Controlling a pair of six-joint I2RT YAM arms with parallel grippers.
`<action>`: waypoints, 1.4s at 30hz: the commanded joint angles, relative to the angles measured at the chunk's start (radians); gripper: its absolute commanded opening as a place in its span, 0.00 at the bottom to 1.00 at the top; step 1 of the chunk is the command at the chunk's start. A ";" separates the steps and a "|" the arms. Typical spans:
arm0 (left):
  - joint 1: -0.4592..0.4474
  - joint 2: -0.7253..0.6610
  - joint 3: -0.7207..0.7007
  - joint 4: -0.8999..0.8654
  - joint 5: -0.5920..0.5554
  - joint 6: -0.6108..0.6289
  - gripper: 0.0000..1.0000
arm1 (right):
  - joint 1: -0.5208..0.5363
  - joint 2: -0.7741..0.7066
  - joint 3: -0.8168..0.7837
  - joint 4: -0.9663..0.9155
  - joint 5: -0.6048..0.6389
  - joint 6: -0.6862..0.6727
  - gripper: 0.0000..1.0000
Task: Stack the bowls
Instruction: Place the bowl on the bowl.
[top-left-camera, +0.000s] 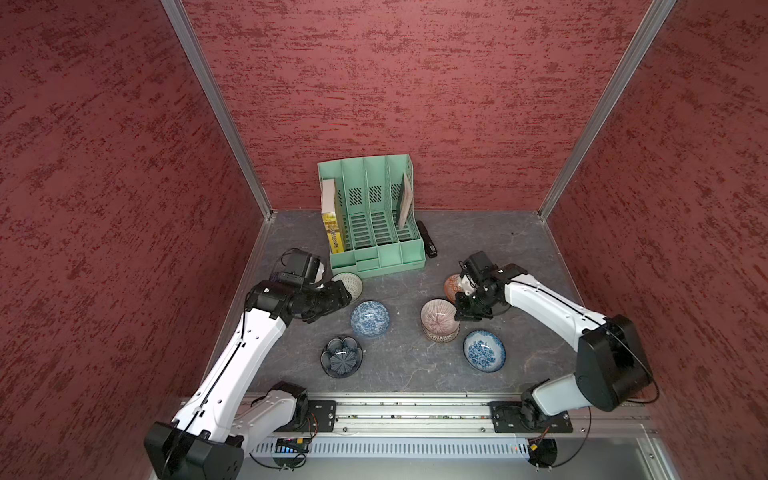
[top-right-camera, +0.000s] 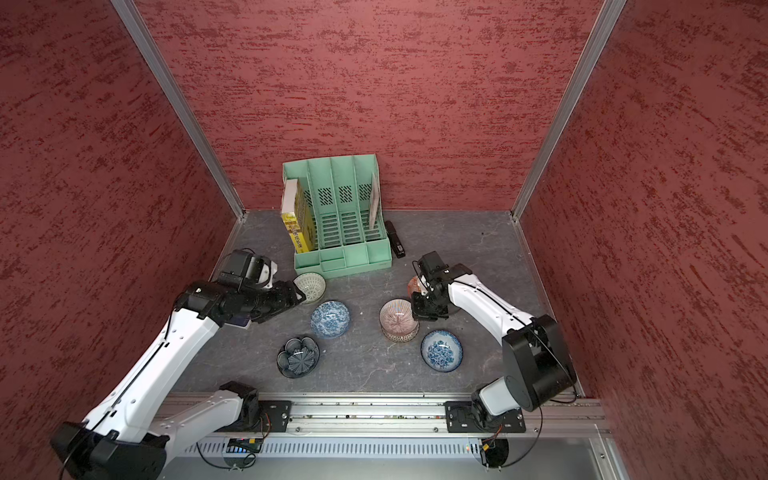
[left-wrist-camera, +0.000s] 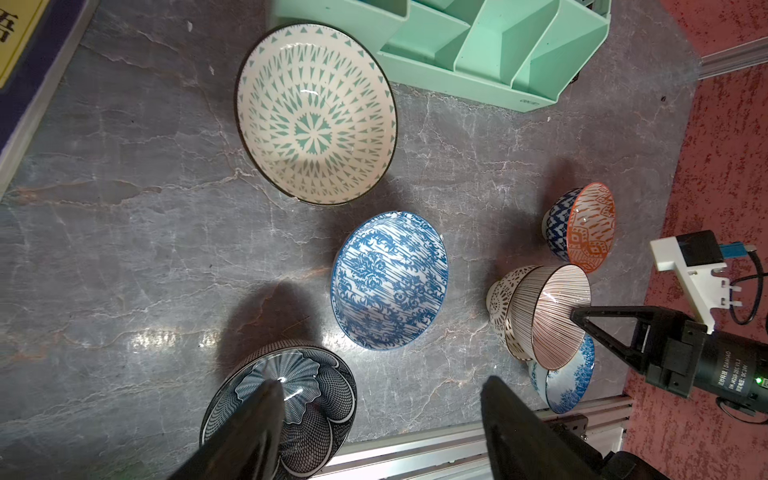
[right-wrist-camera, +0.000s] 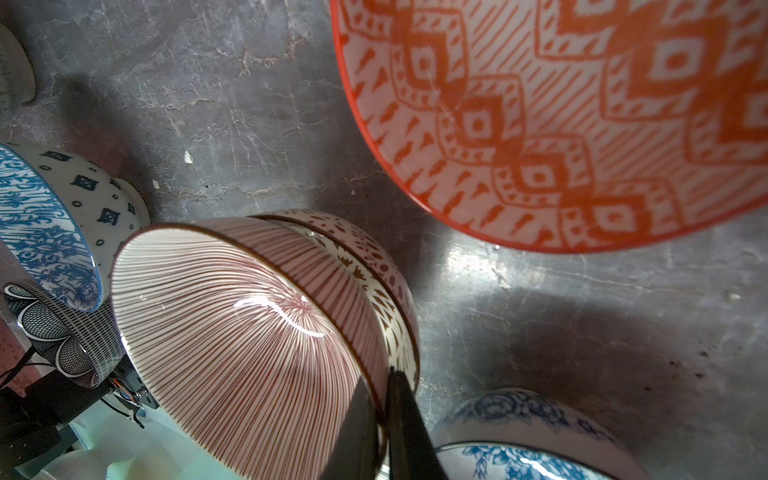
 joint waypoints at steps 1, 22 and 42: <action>0.010 -0.005 0.006 -0.008 -0.018 0.025 0.78 | -0.007 -0.029 -0.012 0.056 -0.008 -0.023 0.00; 0.019 -0.012 -0.002 -0.011 -0.022 0.029 0.78 | -0.007 -0.056 -0.073 0.104 -0.012 -0.021 0.00; 0.019 -0.005 -0.025 0.004 -0.015 0.025 0.78 | -0.004 -0.039 -0.086 0.111 0.002 -0.018 0.00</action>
